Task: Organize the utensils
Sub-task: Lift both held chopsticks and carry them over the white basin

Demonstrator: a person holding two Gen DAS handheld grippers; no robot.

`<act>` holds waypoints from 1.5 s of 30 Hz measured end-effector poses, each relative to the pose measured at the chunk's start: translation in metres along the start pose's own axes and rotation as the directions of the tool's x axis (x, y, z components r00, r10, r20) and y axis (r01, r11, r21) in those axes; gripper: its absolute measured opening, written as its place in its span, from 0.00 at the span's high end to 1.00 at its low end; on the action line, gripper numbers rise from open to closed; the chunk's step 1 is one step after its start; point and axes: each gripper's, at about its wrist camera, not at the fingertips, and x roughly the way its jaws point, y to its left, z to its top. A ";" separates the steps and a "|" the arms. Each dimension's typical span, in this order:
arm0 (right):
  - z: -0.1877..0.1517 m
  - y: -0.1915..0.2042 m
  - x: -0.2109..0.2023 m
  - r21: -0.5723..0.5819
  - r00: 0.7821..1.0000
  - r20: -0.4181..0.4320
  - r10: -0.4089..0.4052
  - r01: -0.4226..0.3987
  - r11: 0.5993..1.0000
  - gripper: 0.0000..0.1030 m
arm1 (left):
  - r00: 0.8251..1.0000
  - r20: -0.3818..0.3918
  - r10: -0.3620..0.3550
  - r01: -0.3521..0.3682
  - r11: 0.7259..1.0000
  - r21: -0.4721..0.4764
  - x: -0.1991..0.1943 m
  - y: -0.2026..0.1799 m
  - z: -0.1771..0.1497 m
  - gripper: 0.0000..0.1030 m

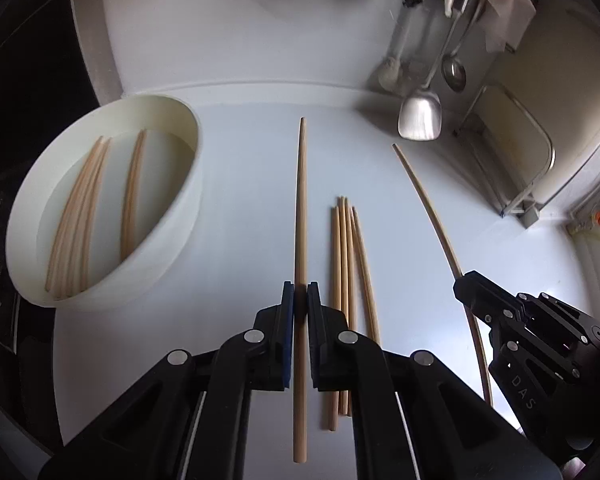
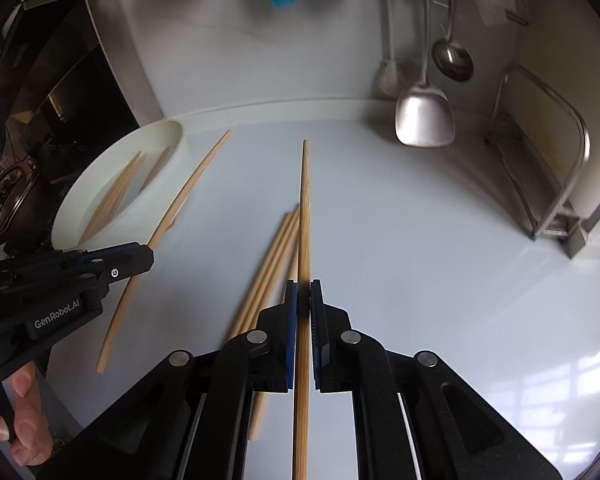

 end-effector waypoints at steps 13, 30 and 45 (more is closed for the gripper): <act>0.089 0.137 0.025 -0.073 0.991 0.058 0.122 -0.118 0.990 0.94 | 0.994 0.066 0.082 -0.074 0.992 -0.106 -0.044 0.154 0.051 0.93; 0.127 0.241 0.162 0.001 0.985 -0.135 0.110 -0.111 0.994 0.94 | 0.996 -0.091 0.013 -0.023 0.993 -0.116 0.048 0.275 0.086 0.93; 0.120 0.235 0.202 0.031 0.966 -0.250 0.068 -0.063 0.998 0.94 | 0.985 -0.174 -0.017 -0.001 0.994 -0.105 0.091 0.279 0.085 0.93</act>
